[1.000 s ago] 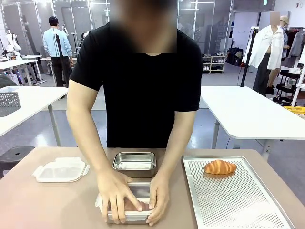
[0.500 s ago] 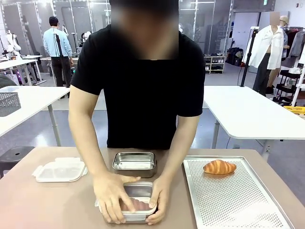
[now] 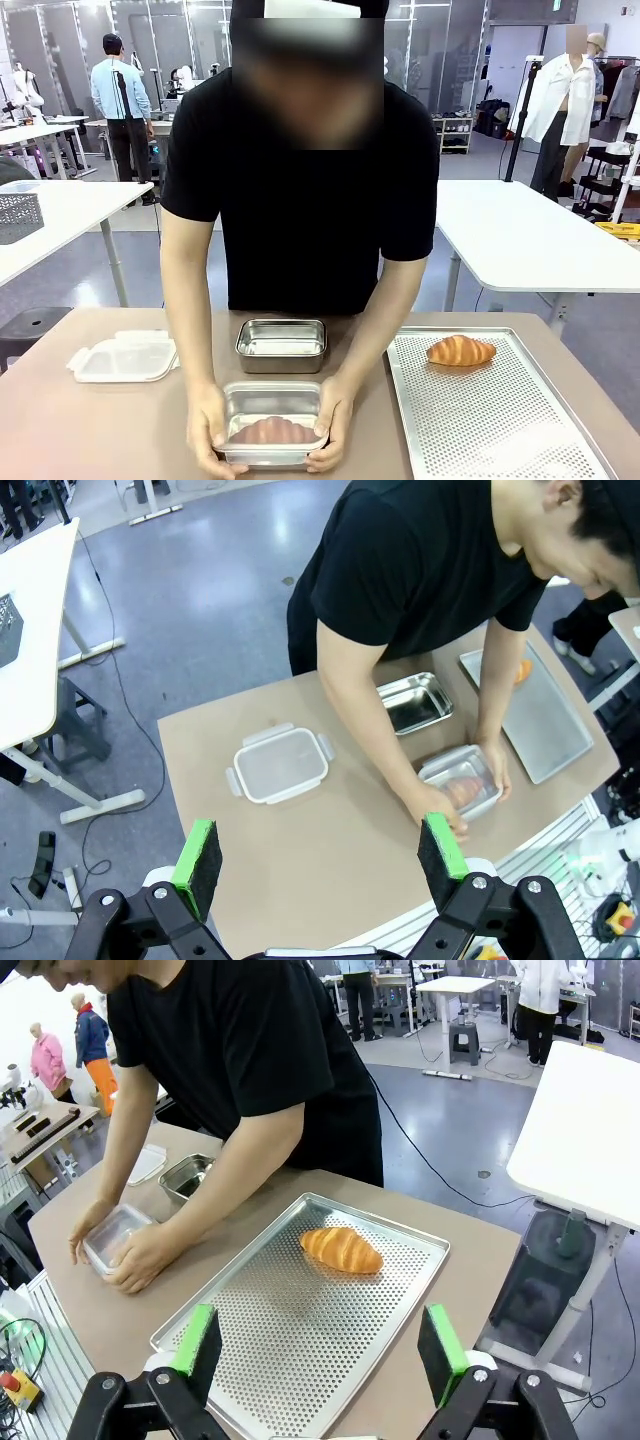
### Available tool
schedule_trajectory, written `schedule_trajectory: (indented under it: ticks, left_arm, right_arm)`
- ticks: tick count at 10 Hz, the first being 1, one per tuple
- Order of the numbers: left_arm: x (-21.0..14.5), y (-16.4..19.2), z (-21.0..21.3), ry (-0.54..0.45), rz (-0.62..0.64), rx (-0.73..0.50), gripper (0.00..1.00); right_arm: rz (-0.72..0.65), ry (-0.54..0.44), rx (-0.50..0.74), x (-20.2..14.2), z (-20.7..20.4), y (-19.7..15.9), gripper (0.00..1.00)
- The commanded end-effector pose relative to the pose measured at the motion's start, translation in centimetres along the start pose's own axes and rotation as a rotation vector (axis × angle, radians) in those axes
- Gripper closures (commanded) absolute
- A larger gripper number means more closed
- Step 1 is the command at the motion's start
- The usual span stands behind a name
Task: Place the bread into the airtight container.
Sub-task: Pick up a Butter Roll and place it into an empty Airtight Container.
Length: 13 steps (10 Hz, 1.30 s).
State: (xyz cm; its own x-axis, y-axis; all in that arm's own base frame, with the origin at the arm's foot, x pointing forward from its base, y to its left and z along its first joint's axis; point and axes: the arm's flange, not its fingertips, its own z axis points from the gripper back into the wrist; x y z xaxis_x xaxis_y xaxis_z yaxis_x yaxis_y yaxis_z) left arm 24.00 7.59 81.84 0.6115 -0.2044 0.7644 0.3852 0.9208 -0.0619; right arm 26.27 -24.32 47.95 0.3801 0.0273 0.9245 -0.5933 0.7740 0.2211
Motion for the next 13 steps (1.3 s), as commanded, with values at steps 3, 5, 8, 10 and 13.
schedule_trajectory:
  ticks: [3,5,8,10,13]
  left_arm:
    - [0.14,-0.11,0.16,-0.004,-0.005,-0.005,0.0]
    - [0.14,-0.11,0.16,-0.004,-0.005,-0.005,0.0]
    - [0.14,-0.11,0.16,-0.004,-0.005,-0.005,0.0]
    - [0.14,-0.11,0.16,-0.004,-0.005,-0.005,0.0]
    - [0.14,-0.11,0.16,-0.004,-0.005,-0.005,0.0]
  right_arm:
    - [0.022,-0.008,0.001,-0.05,-0.03,-0.12,0.0]
    - [0.022,-0.008,0.001,-0.05,-0.03,-0.12,0.0]
    - [0.022,-0.008,0.001,-0.05,-0.03,-0.12,0.0]
    - [0.022,-0.008,0.001,-0.05,-0.03,-0.12,0.0]
    - [0.022,-0.008,0.001,-0.05,-0.03,-0.12,0.0]
